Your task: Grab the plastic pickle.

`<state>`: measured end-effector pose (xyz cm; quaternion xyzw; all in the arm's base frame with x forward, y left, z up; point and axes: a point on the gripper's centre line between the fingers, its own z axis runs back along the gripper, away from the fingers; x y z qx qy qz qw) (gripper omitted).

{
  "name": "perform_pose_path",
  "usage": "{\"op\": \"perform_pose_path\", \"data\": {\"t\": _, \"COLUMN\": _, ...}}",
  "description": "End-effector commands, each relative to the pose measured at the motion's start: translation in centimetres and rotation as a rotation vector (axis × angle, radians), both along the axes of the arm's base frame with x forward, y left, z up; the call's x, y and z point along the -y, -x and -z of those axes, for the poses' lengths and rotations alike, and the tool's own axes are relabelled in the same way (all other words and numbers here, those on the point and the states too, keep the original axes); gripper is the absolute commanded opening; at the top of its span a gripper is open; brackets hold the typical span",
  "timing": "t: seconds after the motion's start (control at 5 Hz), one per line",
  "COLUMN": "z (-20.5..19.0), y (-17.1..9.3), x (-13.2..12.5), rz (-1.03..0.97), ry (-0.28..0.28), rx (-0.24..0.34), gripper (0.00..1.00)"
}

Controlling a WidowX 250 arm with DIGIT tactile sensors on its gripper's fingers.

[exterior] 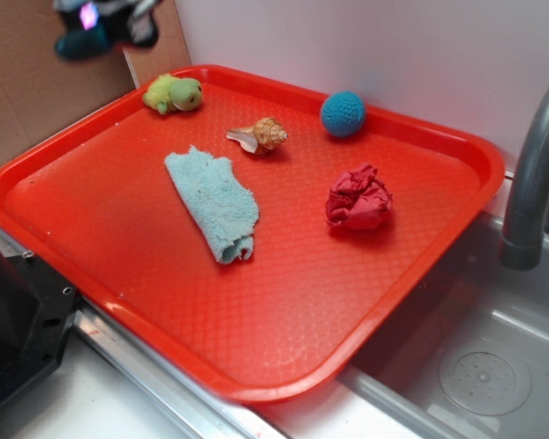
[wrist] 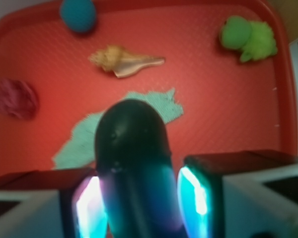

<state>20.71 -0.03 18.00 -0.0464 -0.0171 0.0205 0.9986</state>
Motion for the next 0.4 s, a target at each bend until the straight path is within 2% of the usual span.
{"op": "perform_pose_path", "data": {"t": 0.0, "z": -5.5, "y": 0.7, "x": 1.6, "rz": -0.008, "ry": 0.016, "rx": -0.032, "gripper": 0.00}}
{"op": "perform_pose_path", "data": {"t": 0.2, "z": -5.2, "y": 1.9, "x": 1.0, "rz": -0.012, "ry": -0.050, "rx": -0.032, "gripper": 0.00}}
